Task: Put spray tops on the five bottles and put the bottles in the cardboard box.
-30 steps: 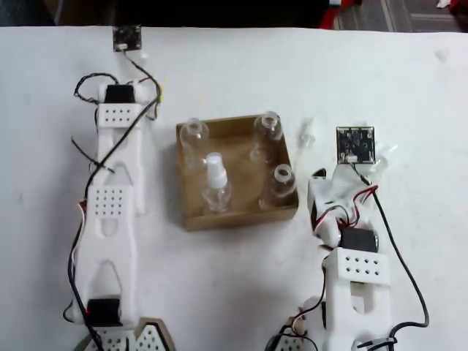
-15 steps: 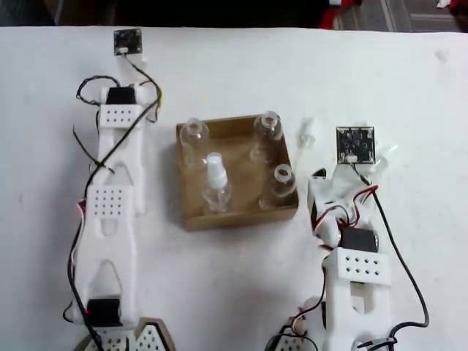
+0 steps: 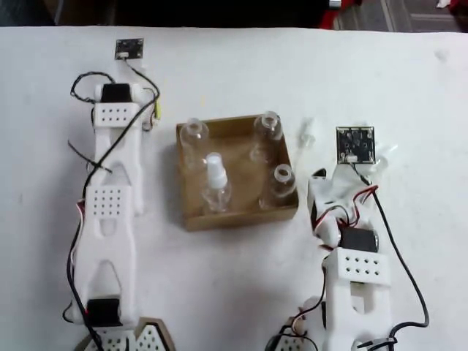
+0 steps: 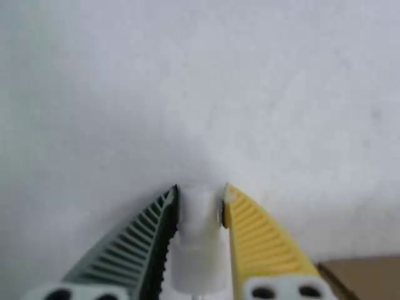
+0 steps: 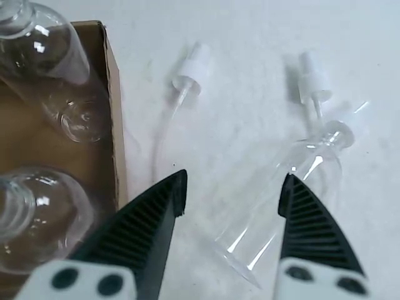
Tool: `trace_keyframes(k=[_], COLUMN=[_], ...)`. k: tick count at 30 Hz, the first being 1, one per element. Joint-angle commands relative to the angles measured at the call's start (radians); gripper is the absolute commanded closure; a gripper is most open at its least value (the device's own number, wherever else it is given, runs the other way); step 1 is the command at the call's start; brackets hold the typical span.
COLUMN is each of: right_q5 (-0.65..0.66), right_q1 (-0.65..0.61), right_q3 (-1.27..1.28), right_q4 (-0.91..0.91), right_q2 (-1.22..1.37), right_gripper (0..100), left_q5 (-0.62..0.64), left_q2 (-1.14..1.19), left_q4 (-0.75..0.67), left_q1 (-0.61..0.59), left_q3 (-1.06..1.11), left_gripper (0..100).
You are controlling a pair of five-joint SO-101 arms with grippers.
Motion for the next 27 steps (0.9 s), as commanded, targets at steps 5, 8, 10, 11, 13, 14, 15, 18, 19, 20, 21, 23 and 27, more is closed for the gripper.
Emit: trace_keyframes(k=[5, 8, 10, 11, 13, 14, 15, 18, 19, 20, 21, 23, 27], right_q5=[0.011, 0.011, 0.011, 0.011, 0.011, 0.011, 0.011, 0.011, 0.011, 0.011, 0.011, 0.011, 0.012], right_q1=[-0.008, -0.008, -0.008, -0.008, -0.008, -0.008, -0.008, -0.008, -0.008, -0.008, -0.008, -0.008, -0.008], right_q3=[-0.005, -0.005, -0.005, -0.005, -0.005, -0.005, -0.005, -0.005, -0.005, -0.005, -0.005, -0.005, -0.005], right_q4=[-0.024, -0.024, -0.024, -0.024, -0.024, -0.024, -0.024, -0.024, -0.024, -0.024, -0.024, -0.024, -0.024], right_q2=[-0.010, -0.010, -0.010, -0.010, -0.010, -0.010, -0.010, -0.010, -0.010, -0.010, -0.010, -0.010, -0.010], right_gripper=[78.9, 78.9, 78.9, 78.9, 78.9, 78.9, 78.9, 78.9, 78.9, 78.9, 78.9, 78.9, 78.9], left_q5=[-0.114, -0.112, -0.120, -0.121, -0.126, -0.146, -0.170, -0.195, -0.193, -0.192, -0.192, -0.196, -0.204], left_q2=[-0.085, -0.087, -0.087, -0.087, -0.087, -0.087, -0.087, -0.082, -0.082, -0.081, -0.079, -0.076, -0.082], left_q4=[0.164, 0.190, 0.192, 0.192, 0.189, 0.187, 0.184, 0.180, 0.172, 0.166, 0.161, 0.161, 0.170], left_q1=[-0.001, 0.001, 0.002, 0.002, 0.002, 0.002, 0.004, 0.007, 0.007, 0.007, 0.007, 0.007, 0.018], left_q3=[-0.075, -0.075, -0.075, -0.075, -0.077, -0.077, -0.077, -0.077, -0.074, -0.071, -0.069, -0.068, -0.074], left_gripper=[85, 80, 80, 80, 79, 79, 80, 80, 80, 80, 81, 86, 96])
